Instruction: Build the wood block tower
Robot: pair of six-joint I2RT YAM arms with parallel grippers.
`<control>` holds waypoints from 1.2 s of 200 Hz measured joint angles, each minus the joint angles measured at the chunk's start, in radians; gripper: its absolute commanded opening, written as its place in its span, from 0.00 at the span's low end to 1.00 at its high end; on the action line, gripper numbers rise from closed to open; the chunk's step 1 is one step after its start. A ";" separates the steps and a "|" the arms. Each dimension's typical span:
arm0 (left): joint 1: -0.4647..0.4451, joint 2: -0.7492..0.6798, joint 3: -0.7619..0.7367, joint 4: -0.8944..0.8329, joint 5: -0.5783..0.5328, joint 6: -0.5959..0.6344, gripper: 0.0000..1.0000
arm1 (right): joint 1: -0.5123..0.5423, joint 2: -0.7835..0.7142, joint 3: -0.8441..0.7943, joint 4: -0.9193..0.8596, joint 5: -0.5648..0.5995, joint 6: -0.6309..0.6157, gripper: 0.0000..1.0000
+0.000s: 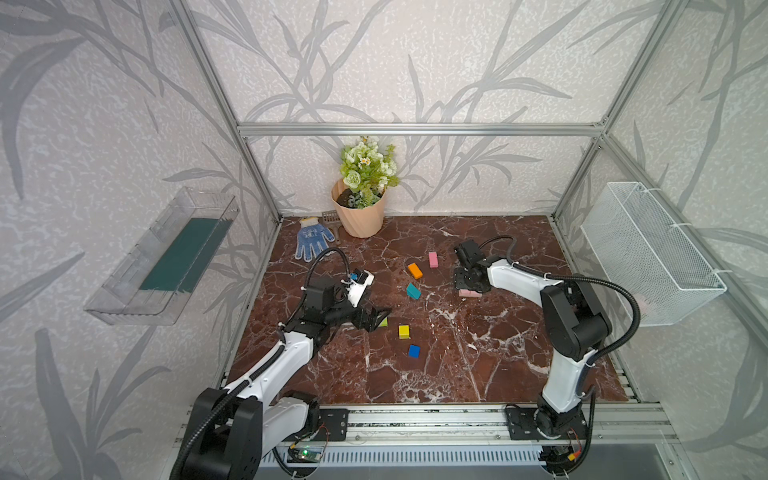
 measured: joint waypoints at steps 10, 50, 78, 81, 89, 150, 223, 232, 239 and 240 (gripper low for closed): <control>0.000 0.000 0.000 0.000 0.000 0.000 0.99 | 0.000 0.001 0.000 0.000 -0.005 0.000 0.75; 0.000 0.000 0.000 0.000 0.000 0.000 0.99 | 0.000 0.006 0.000 0.008 -0.008 0.000 0.75; 0.000 0.000 0.000 0.000 0.000 0.000 0.99 | 0.000 0.023 0.002 0.010 -0.008 0.000 0.75; 0.000 0.000 0.000 0.000 0.000 0.000 0.99 | 0.000 0.026 0.002 0.010 -0.008 0.000 0.75; 0.000 0.000 0.000 0.000 0.000 0.000 0.99 | 0.000 0.032 0.002 0.010 -0.008 0.001 0.75; 0.000 0.000 0.000 0.000 0.000 0.000 0.99 | -0.008 0.037 0.002 0.015 -0.004 0.010 0.74; 0.000 0.000 0.000 0.000 0.001 0.000 0.99 | -0.026 0.037 -0.001 0.027 -0.008 0.018 0.72; 0.000 0.000 0.000 0.000 0.002 0.001 0.99 | -0.027 0.037 -0.001 0.028 -0.008 0.018 0.71; 0.000 0.000 0.000 0.000 0.002 0.001 0.99 | -0.027 0.037 -0.001 0.029 -0.008 0.018 0.71; 0.000 0.000 0.000 0.000 0.002 0.001 0.99 | -0.027 0.037 -0.001 0.029 -0.008 0.018 0.71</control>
